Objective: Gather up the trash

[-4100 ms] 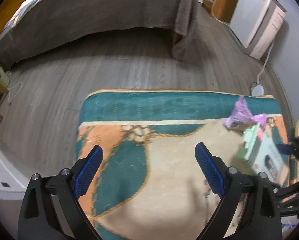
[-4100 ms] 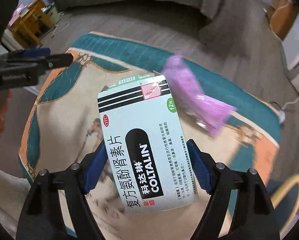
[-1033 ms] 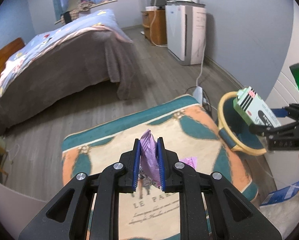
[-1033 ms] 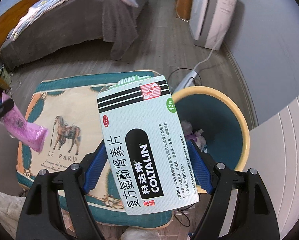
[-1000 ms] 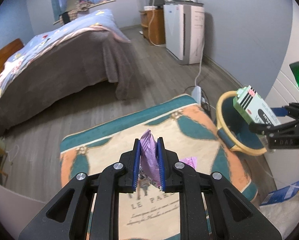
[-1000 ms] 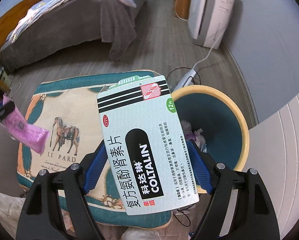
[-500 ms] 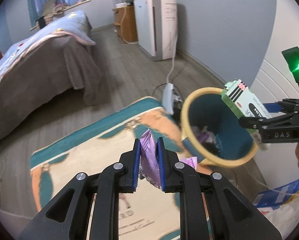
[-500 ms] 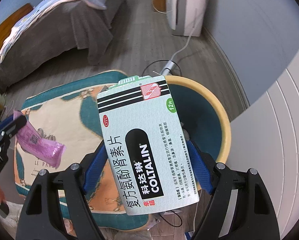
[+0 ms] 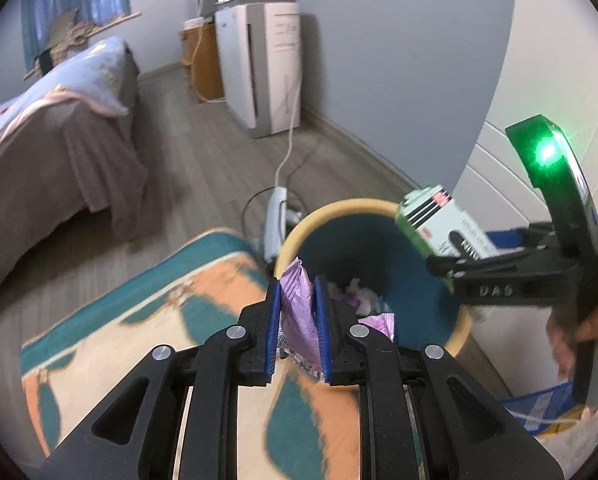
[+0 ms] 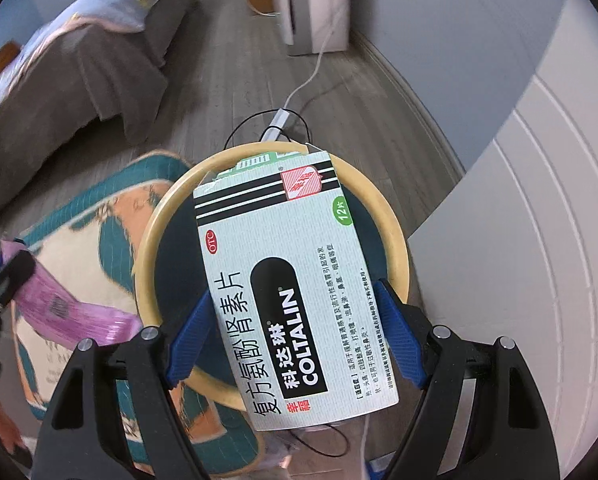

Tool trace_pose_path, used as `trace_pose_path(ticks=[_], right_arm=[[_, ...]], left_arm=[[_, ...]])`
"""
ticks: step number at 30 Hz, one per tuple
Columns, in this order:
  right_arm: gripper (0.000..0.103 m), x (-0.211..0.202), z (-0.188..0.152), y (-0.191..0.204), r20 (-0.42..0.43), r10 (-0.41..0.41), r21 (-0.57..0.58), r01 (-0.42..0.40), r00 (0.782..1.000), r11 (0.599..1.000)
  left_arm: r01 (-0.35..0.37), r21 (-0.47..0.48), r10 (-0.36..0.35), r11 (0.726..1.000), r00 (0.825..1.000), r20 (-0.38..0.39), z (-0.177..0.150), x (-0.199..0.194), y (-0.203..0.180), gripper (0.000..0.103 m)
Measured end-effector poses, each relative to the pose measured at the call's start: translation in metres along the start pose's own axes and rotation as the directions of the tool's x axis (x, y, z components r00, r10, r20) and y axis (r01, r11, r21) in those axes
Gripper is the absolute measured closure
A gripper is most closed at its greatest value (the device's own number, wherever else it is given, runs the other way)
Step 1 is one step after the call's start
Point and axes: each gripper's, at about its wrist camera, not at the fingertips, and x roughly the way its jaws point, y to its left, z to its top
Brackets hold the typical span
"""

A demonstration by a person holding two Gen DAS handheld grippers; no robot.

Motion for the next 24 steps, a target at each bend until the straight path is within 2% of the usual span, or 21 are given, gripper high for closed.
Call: trace_pose_path(ticks=[3, 4, 5, 6, 9, 11, 14, 17, 19, 24], right_arm=[[0.025, -0.001, 0.004, -0.005, 0.02, 0.023, 0.039, -0.024, 1.0, 0.999], [0.023, -0.002, 0.005, -0.006, 0.029, 0.026, 0.038, -0.027, 0.999, 0.999], [0.018, -0.004, 0.006, -0.006, 0.038, 0.022, 0.037, -0.024, 0.999, 0.999], [0.015, -0.005, 0.007, -0.007, 0.048, 0.019, 0.039, -0.021, 0.999, 0.999], [0.014, -0.012, 0.007, -0.008, 0.067, 0.034, 0.042, -0.037, 0.997, 0.998], [0.014, -0.017, 0.004, -0.007, 0.074, 0.007, 0.032, -0.01, 0.997, 0.999], [0.013, -0.03, -0.008, -0.012, 0.058, 0.003, 0.059, -0.006, 0.998, 0.998], [0.009, -0.046, -0.018, -0.014, 0.066, -0.009, 0.071, 0.004, 0.998, 0.997], [0.009, -0.056, -0.026, -0.011, 0.071, -0.037, 0.044, 0.034, 0.997, 0.998], [0.006, -0.088, -0.05, -0.014, 0.107, -0.024, 0.055, 0.018, 0.994, 0.998]], left_arm=[[-0.002, 0.01, 0.002, 1.0, 1.0, 0.01, 0.01, 0.016, -0.01, 0.075], [-0.013, 0.016, 0.013, 1.0, 1.0, 0.018, 0.012, 0.02, -0.012, 0.066], [-0.015, 0.017, 0.014, 1.0, 1.0, 0.018, 0.013, 0.023, -0.012, 0.062], [-0.011, 0.014, 0.011, 1.0, 1.0, 0.011, 0.012, 0.026, -0.011, 0.053], [-0.018, 0.009, 0.018, 1.0, 1.0, -0.007, 0.01, 0.026, -0.004, 0.051], [-0.014, 0.001, 0.014, 1.0, 1.0, -0.014, 0.008, 0.02, 0.0, 0.046], [-0.004, -0.001, 0.004, 1.0, 1.0, 0.003, 0.003, 0.001, 0.001, 0.029], [0.018, 0.01, -0.019, 1.0, 1.0, 0.013, -0.002, -0.018, -0.002, 0.023], [0.029, 0.012, -0.029, 1.0, 0.999, 0.014, -0.005, -0.029, -0.005, 0.009], [0.009, 0.043, -0.01, 0.999, 1.0, 0.02, -0.011, -0.057, -0.014, 0.006]])
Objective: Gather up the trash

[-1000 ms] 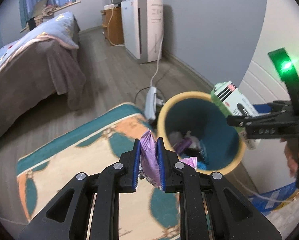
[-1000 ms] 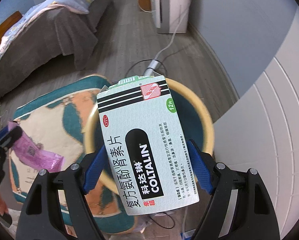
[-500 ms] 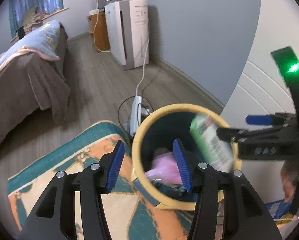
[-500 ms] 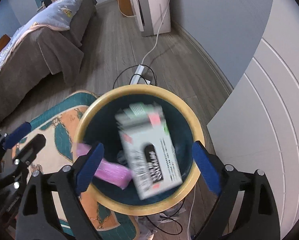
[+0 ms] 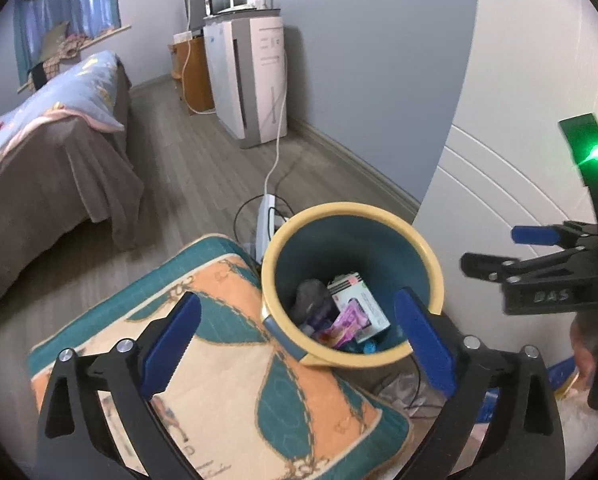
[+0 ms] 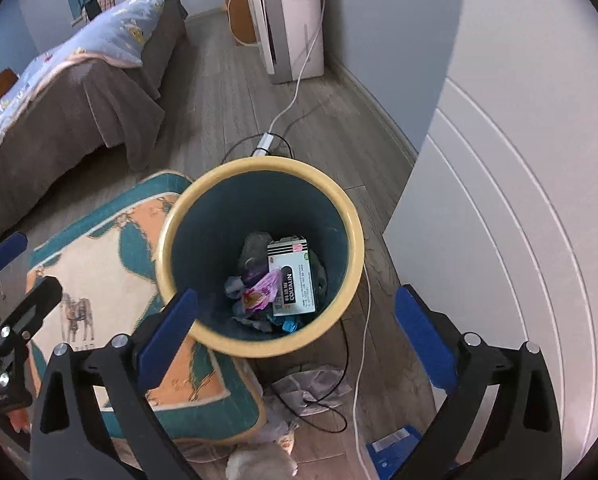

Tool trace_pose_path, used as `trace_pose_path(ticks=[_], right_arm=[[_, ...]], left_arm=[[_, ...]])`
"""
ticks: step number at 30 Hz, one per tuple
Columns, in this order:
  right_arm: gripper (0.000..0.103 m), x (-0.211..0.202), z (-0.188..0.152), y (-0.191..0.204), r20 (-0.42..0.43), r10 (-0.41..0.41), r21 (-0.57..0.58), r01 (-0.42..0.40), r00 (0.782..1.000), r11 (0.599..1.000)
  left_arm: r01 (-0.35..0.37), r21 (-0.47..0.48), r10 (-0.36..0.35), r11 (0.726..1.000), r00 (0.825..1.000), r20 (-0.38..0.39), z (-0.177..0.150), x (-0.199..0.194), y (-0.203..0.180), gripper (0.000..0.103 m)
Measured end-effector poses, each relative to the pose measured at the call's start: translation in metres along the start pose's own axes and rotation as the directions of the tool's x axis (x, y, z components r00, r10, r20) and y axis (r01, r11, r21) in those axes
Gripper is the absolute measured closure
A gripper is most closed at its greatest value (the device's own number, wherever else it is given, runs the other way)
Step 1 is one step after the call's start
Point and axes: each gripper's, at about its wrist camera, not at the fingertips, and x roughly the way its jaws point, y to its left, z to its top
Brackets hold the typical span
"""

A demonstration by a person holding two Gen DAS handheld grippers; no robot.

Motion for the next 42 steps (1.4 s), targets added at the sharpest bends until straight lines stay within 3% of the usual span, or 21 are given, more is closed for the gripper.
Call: trace_pose_path(ticks=[8, 12, 18, 26, 31, 42], right_arm=[[0.006, -0.045, -0.019, 0.006, 0.071, 0.049, -0.012, -0.048, 0.996, 0.999], [0.006, -0.061, -0.025, 0.012, 0.115, 0.036, -0.033, -0.033, 0.993, 0.999], [0.006, -0.061, -0.029, 0.026, 0.12, 0.013, -0.116, 0.001, 0.993, 0.993], [0.006, -0.077, -0.032, 0.018, 0.188, -0.004, -0.076, 0.019, 0.982, 0.997], [0.006, -0.085, -0.033, 0.021, 0.226, -0.01, -0.081, 0.029, 0.974, 0.996], [0.006, -0.081, -0.031, 0.023, 0.213, -0.012, -0.079, 0.029, 0.977, 0.996]], left_arm=[[0.008, -0.066, -0.005, 0.998, 0.999, 0.043, -0.01, -0.041, 0.004, 0.005], [-0.014, -0.079, 0.019, 0.997, 0.998, 0.056, -0.017, -0.054, 0.004, 0.005], [-0.031, -0.04, 0.033, 0.999, 0.999, 0.039, -0.027, -0.049, -0.004, 0.005], [-0.017, -0.037, 0.02, 0.999, 0.998, 0.064, -0.033, -0.046, -0.002, 0.005], [-0.056, -0.034, 0.059, 0.998, 0.995, 0.079, -0.032, -0.045, 0.0, 0.005], [-0.06, -0.019, 0.062, 0.998, 0.995, 0.084, -0.031, -0.045, 0.001, 0.005]])
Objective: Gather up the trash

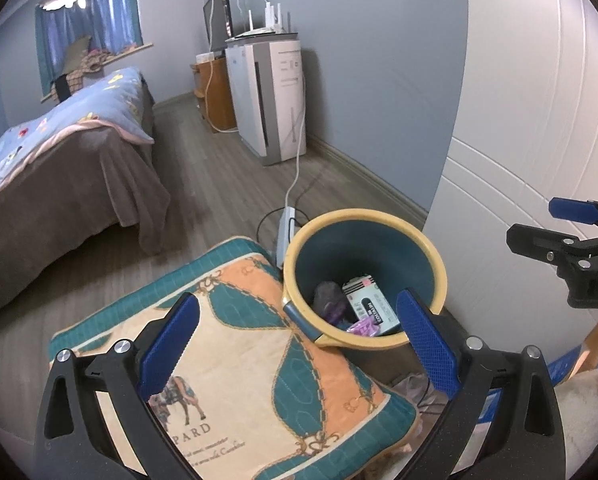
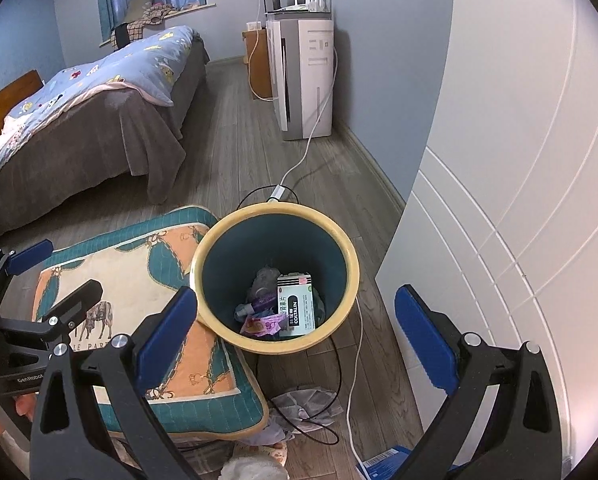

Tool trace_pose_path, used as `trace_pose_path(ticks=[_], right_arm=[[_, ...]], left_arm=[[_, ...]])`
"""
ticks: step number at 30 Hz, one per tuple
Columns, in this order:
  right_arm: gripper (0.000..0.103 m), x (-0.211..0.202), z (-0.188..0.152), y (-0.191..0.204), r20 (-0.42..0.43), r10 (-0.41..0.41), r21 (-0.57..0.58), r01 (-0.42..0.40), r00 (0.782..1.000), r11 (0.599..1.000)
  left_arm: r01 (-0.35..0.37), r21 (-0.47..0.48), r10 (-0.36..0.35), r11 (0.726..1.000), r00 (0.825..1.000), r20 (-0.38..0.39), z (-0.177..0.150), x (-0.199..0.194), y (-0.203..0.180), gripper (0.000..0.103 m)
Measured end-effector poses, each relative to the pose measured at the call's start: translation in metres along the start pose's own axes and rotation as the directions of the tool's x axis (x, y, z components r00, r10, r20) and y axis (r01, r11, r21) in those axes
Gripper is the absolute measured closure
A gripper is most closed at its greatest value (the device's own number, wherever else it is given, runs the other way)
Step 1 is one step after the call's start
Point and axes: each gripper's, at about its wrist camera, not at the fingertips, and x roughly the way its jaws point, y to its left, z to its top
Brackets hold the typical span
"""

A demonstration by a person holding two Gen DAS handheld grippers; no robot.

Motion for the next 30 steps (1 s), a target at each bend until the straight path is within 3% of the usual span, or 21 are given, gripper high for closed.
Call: trace_pose_path(ticks=[30], right_arm=[[0.006, 0.0001, -0.0007, 0.0017, -0.003, -0.004, -0.008, 0.004, 1.0, 1.0]], left_arm=[[0.013, -0.007, -0.013, 1.0, 1.0, -0.007, 0.0011, 0.0001, 0.001, 0.005]])
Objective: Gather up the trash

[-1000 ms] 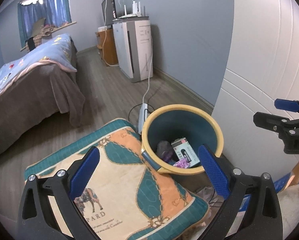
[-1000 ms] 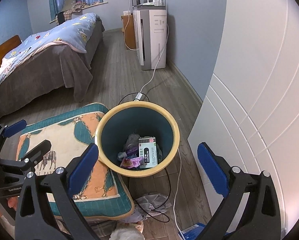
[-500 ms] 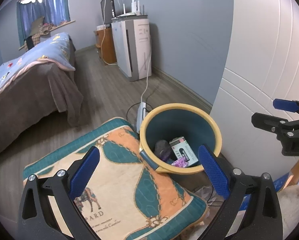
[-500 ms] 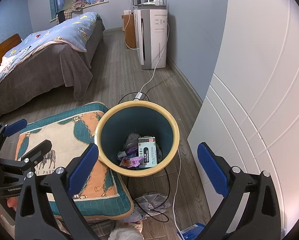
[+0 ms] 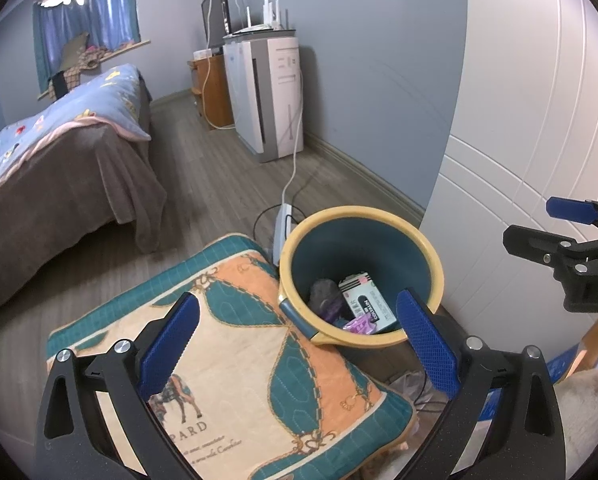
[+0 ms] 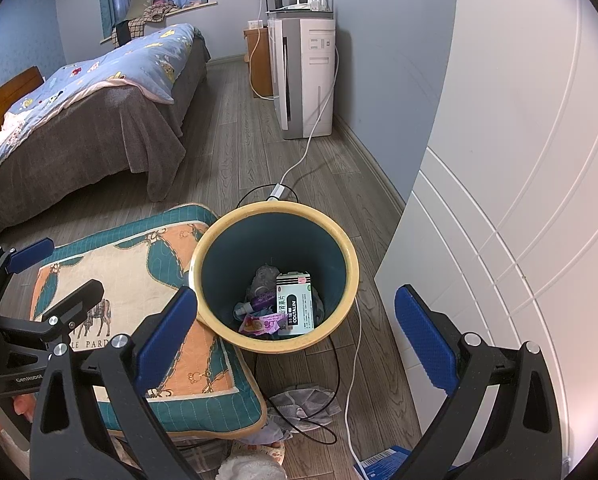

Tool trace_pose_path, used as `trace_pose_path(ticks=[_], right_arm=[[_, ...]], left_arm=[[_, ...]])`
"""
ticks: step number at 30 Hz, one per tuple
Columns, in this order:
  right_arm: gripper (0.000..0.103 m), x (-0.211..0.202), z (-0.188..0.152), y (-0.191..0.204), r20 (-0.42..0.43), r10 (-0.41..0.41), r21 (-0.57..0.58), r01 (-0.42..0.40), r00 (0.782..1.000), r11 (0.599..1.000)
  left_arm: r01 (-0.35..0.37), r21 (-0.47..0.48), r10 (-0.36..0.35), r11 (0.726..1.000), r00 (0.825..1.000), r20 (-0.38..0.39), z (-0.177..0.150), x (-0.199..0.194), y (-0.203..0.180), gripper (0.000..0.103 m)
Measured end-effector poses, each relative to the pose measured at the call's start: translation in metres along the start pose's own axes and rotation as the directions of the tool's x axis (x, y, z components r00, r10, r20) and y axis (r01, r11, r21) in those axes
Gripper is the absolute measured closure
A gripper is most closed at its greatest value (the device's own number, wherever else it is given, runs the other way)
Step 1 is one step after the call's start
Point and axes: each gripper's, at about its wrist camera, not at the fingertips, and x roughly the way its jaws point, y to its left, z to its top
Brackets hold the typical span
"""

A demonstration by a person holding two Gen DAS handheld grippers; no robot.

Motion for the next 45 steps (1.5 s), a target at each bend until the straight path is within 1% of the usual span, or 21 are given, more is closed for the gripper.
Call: trace_pose_path(ticks=[29, 45], right_arm=[[0.006, -0.0003, 0.0006, 0.0, 0.0, -0.001, -0.001, 0.001, 1.0, 1.0], [0.006, -0.0004, 0.0011, -0.0002, -0.001, -0.001, -0.002, 0.001, 1.0, 1.0]], left_arm=[[0.001, 0.006, -0.001, 1.0, 1.0, -0.002, -0.0018, 0.0003, 0.0001, 0.005], [0.014, 0.012, -0.014, 1.0, 1.0, -0.008, -0.0063, 0.0016, 0.0013, 0.005]])
